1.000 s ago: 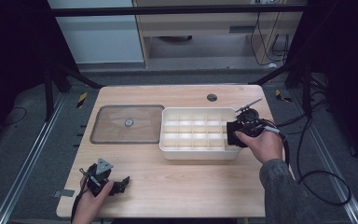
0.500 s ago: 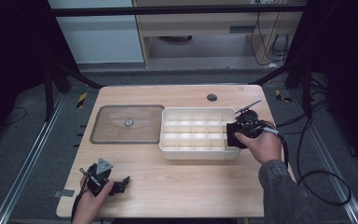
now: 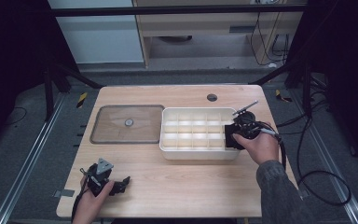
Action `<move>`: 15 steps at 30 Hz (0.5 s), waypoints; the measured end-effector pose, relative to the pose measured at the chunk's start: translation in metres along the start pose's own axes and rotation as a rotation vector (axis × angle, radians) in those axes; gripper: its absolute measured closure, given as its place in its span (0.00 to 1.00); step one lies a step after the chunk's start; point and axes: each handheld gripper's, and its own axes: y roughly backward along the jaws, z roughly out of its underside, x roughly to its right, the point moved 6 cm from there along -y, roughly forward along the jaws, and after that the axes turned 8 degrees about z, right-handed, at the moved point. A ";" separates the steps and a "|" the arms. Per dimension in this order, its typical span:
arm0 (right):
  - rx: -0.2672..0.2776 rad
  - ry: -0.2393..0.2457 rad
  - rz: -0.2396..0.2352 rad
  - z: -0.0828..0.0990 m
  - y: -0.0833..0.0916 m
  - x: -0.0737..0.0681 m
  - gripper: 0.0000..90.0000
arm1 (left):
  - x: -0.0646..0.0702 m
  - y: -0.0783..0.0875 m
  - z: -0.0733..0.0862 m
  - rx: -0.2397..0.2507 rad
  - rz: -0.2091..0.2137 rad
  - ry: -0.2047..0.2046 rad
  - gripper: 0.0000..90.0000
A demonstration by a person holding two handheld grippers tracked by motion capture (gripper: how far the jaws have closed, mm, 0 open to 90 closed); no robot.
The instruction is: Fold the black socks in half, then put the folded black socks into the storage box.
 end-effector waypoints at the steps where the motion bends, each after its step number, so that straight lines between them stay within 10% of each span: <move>1: 0.002 0.004 0.001 0.000 -0.001 0.001 0.67 | 0.000 0.000 0.000 0.000 0.000 0.000 0.00; 15: 0.005 -0.003 -0.006 0.000 -0.001 0.000 0.66 | 0.001 0.000 0.000 0.000 0.001 -0.004 0.00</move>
